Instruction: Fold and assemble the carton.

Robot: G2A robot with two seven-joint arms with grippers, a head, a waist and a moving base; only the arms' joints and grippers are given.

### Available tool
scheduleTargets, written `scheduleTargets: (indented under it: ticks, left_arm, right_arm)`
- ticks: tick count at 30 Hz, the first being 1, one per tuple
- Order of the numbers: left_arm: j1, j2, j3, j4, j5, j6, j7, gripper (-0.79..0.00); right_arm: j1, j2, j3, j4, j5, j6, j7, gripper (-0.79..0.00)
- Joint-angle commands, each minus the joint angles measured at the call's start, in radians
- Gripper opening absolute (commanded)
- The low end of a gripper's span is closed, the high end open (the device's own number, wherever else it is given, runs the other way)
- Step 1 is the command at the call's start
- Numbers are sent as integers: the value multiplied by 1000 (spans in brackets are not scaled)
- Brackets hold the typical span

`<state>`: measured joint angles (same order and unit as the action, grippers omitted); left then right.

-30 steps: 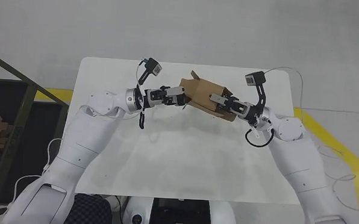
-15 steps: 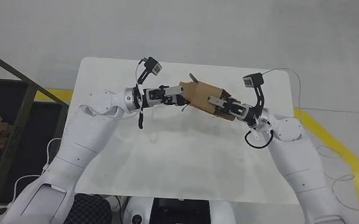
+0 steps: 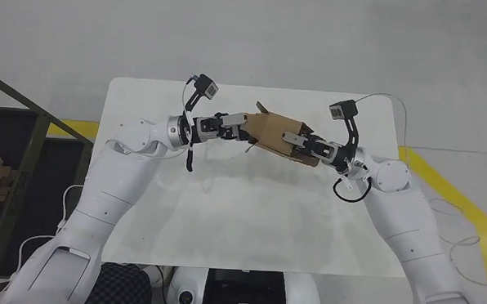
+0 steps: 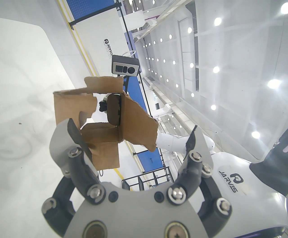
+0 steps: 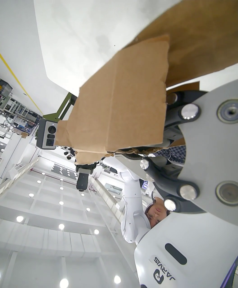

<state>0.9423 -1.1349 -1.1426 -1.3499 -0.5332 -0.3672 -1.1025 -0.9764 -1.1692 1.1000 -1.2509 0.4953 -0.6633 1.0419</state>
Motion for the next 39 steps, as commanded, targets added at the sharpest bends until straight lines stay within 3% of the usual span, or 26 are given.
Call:
scheduleTargets:
  ticks: [1,39]
  left_arm:
    - [-1,0,0,2,-1,0,0,0]
    - [-30,-19,52,18,-8,6,-10,0]
  right_arm:
    - [0,0,-1,0,3,0,3,-785]
    - [15,-13,-40,3,8,11,19,-785]
